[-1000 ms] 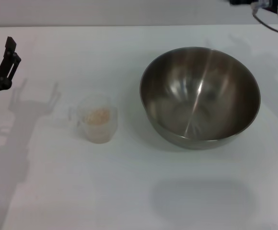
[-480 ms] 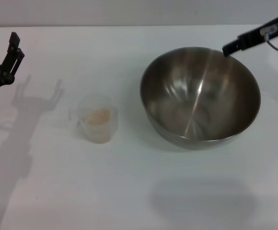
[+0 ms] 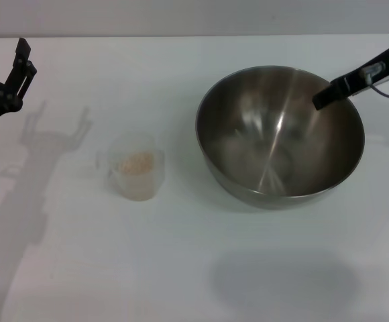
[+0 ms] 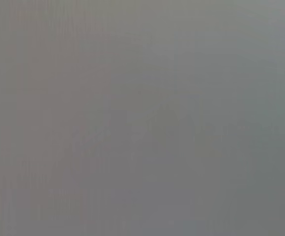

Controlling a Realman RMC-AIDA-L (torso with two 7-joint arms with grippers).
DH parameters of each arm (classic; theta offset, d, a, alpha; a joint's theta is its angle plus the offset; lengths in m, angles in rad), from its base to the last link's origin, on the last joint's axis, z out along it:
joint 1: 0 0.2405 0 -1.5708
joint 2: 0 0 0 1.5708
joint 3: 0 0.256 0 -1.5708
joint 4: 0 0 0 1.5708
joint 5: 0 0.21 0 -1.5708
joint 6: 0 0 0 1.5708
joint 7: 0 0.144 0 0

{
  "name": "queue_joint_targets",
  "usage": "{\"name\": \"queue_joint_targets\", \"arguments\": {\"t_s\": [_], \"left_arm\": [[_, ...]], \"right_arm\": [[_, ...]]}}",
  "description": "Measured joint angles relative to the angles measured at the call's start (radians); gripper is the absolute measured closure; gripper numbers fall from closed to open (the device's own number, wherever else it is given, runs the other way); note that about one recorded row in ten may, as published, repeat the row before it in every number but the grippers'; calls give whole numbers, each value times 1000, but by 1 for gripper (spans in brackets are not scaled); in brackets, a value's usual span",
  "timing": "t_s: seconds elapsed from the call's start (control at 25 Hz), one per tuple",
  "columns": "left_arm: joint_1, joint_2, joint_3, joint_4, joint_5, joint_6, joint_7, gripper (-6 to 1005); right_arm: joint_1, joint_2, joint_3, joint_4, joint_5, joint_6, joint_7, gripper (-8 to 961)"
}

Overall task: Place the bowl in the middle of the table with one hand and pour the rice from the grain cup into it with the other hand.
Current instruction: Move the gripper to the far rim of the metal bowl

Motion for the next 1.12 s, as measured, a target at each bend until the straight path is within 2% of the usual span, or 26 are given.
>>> {"name": "queue_joint_targets", "arguments": {"t_s": [0.44, 0.68, 0.88, 1.12], "left_arm": [[0, -1, -1, 0, 0, -2, 0, 180], [0, -2, 0, 0, 0, -2, 0, 183], [0, -3, 2, 0, 0, -2, 0, 186], [0, -3, 0, 0, 0, -2, 0, 189]], "right_arm": [[12, 19, 6, 94, 0, -65, -49, 255], [15, 19, -3, 107, 0, -69, -57, 480], [16, 20, -3, 107, 0, -67, -73, 719], [4, 20, 8, 70, 7, -69, -79, 868]]}}
